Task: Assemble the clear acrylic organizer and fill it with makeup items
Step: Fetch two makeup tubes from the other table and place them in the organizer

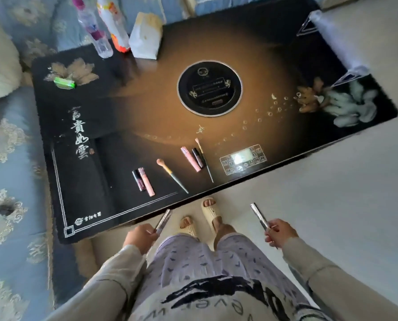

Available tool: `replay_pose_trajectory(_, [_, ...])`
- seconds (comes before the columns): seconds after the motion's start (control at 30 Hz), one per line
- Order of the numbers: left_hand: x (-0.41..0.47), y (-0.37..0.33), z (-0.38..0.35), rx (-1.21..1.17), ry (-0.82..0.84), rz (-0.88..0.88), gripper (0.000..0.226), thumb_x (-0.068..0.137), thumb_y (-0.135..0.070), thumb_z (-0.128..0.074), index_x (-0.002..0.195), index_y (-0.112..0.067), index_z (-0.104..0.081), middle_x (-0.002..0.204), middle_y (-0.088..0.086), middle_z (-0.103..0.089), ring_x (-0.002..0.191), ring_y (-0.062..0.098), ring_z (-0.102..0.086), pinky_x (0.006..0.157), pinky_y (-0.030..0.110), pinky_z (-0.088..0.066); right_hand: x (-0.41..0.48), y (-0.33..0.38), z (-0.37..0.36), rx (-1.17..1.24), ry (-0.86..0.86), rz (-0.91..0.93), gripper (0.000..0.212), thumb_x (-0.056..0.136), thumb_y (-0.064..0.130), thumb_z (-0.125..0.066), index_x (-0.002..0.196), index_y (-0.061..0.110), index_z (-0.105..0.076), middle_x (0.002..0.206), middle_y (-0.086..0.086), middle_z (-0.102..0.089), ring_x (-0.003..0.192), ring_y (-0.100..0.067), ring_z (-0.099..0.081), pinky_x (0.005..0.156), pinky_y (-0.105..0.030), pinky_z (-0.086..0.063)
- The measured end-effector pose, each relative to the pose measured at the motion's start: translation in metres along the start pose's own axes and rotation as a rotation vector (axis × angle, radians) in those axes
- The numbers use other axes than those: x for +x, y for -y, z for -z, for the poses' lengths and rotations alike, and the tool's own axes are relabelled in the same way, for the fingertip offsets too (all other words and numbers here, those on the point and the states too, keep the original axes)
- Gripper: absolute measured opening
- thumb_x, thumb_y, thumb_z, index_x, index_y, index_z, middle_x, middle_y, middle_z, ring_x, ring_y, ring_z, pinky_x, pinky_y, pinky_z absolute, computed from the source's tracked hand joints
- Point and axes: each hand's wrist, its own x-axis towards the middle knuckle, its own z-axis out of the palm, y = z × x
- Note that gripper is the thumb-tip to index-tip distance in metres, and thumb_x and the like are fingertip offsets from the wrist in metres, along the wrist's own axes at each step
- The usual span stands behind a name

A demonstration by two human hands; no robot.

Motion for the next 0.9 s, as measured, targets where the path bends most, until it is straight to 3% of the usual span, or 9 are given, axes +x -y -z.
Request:
replay_pose_trajectory(0.13, [0.010,-0.017,0.014,0.153,0.000,-0.107,0.016,0.086,-0.029,-0.057,0.072,-0.021,-0.058,0.072,0.000,-0.059,0.073,0.019,-0.052,0.070,0.020,-0.037,-0.028,-0.055,-0.015,0.165,-0.042,-0.151,0.011,0.089,-0.005,-0.047,0.092,0.005,-0.047,0.069,-0.011,-0.055,0.050,-0.018,-0.051,0.038,-0.020,-0.041])
replay_pose_trajectory(0.23, [0.014,-0.034,0.015,0.224,0.048,-0.184,0.025,0.086,-0.022,-0.058,0.062,-0.021,-0.053,0.057,-0.003,-0.058,0.060,0.018,-0.055,0.066,0.020,-0.039,-0.054,-0.086,-0.024,0.267,-0.063,-0.264,0.014,0.089,-0.008,-0.046,0.099,0.000,-0.049,0.073,-0.015,-0.055,0.049,-0.019,-0.049,0.040,-0.022,-0.041])
replay_pose_trajectory(0.37, [0.005,-0.068,0.009,0.258,0.076,-0.300,0.034,0.085,-0.014,-0.060,0.056,-0.026,-0.049,0.053,-0.008,-0.051,0.046,0.007,-0.045,0.036,0.008,-0.038,-0.084,-0.110,-0.030,0.301,-0.093,-0.339,0.024,0.089,-0.005,-0.048,0.112,-0.009,-0.054,0.088,-0.018,-0.059,0.048,-0.015,-0.047,0.026,-0.008,-0.034])
replay_pose_trajectory(0.4, [0.003,-0.078,0.005,0.267,0.091,-0.336,0.034,0.085,-0.014,-0.060,0.056,-0.027,-0.049,0.054,-0.007,-0.052,0.047,0.006,-0.045,0.036,0.005,-0.038,-0.090,-0.116,-0.032,0.314,-0.112,-0.356,0.024,0.089,-0.005,-0.048,0.112,-0.009,-0.054,0.092,-0.021,-0.061,0.048,-0.015,-0.047,0.025,-0.007,-0.032])
replay_pose_trajectory(0.47, [-0.002,-0.097,-0.004,0.322,0.126,-0.399,0.028,0.085,-0.016,-0.060,0.060,-0.025,-0.054,0.063,-0.003,-0.056,0.053,0.007,-0.051,0.057,0.016,-0.047,-0.100,-0.128,-0.034,0.367,-0.155,-0.404,0.026,0.088,-0.007,-0.048,0.113,-0.011,-0.054,0.090,-0.024,-0.065,0.048,-0.014,-0.047,0.024,-0.008,-0.030])
replay_pose_trajectory(0.53, [-0.008,-0.118,-0.013,0.401,0.152,-0.436,0.010,0.086,-0.018,-0.060,0.080,-0.014,-0.066,0.080,0.003,-0.063,0.076,0.020,-0.064,0.076,0.026,-0.045,-0.107,-0.138,-0.033,0.485,-0.202,-0.472,0.028,0.087,-0.011,-0.046,0.114,-0.013,-0.052,0.070,-0.015,-0.059,0.048,-0.014,-0.047,0.023,-0.009,-0.029])
replay_pose_trajectory(0.6, [-0.009,-0.134,-0.023,0.449,0.168,-0.460,0.014,0.086,-0.019,-0.060,0.094,-0.009,-0.067,0.098,0.011,-0.069,0.098,0.027,-0.064,0.079,0.027,-0.044,-0.110,-0.147,-0.030,0.578,-0.203,-0.526,0.029,0.088,-0.011,-0.044,0.116,-0.013,-0.051,0.063,-0.010,-0.052,0.049,-0.016,-0.048,0.028,-0.013,-0.035])
replay_pose_trajectory(0.73, [-0.011,-0.162,-0.045,0.544,0.186,-0.503,0.018,0.087,-0.021,-0.060,0.098,-0.009,-0.066,0.110,0.015,-0.070,0.103,0.027,-0.063,0.078,0.023,-0.039,-0.104,-0.168,-0.019,0.660,-0.185,-0.576,0.029,0.089,-0.008,-0.044,0.117,-0.008,-0.052,0.062,-0.010,-0.052,0.050,-0.019,-0.049,0.036,-0.018,-0.039])
replay_pose_trajectory(0.9, [-0.017,-0.193,-0.072,0.647,0.177,-0.477,0.026,0.086,-0.022,-0.060,0.107,-0.006,-0.065,0.115,0.013,-0.068,0.108,0.025,-0.061,0.080,0.022,-0.039,-0.087,-0.185,0.012,0.635,-0.176,-0.572,0.030,0.089,-0.003,-0.047,0.118,-0.005,-0.054,0.084,-0.016,-0.064,0.050,-0.014,-0.059,0.035,-0.006,-0.040])
